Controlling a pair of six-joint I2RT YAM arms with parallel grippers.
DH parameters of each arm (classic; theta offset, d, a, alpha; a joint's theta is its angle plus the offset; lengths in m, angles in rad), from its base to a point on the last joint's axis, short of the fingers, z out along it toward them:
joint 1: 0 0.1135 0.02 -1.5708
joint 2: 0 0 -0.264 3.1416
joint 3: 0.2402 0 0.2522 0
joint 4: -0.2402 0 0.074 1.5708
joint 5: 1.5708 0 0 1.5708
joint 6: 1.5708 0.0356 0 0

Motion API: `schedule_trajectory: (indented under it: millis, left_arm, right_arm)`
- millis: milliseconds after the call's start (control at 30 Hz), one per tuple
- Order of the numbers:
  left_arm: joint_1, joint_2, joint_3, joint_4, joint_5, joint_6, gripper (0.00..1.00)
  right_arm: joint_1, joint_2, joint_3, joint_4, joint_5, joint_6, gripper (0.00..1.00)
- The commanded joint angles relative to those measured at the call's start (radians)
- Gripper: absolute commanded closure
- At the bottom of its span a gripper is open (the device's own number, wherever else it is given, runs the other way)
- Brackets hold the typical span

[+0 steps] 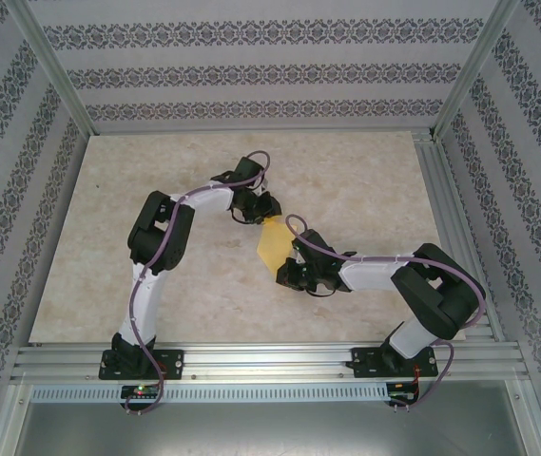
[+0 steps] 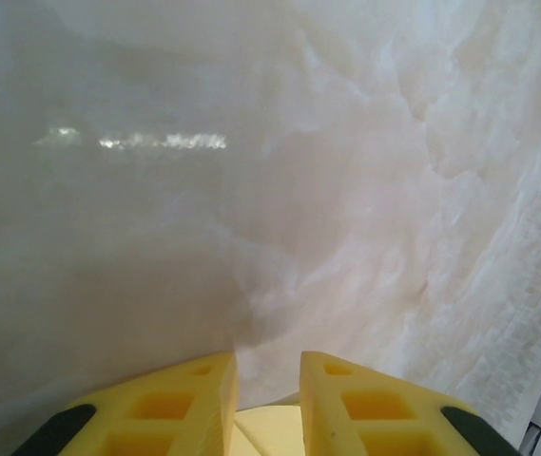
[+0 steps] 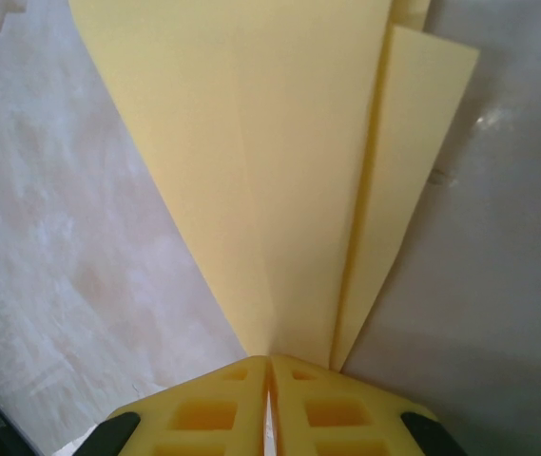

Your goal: Fold a paper plane with a square sheet of paper (fold left side to right side)

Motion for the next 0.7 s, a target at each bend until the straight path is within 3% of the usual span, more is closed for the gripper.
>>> schedule_trajectory:
  millis: [0,167,367,533,667]
  left_arm:
    - [0.060,-0.029,0.043,-0.004,-0.107,0.082,0.71]
    - [0.070,-0.181,-0.039,0.009,-0.114,0.115,0.69]
    - [0.034,-0.312,-0.261,0.159,-0.011,0.060,0.70]
    - [-0.045,-0.313,-0.367,0.283,0.063,-0.008,0.73]
    - [-0.087,-0.267,-0.351,0.296,0.069,-0.015,0.73]
  right_arm:
    - [0.024,0.047,-0.025,-0.160,0.001,-0.004,0.89]
    - [0.025,0.055,-0.021,-0.154,0.000,-0.006,0.89]
    - [0.025,0.060,-0.021,-0.149,0.004,-0.007,0.89]
    - [0.025,0.062,-0.020,-0.148,0.003,-0.008,0.89]
    - [0.025,0.063,-0.019,-0.152,0.005,-0.009,0.89]
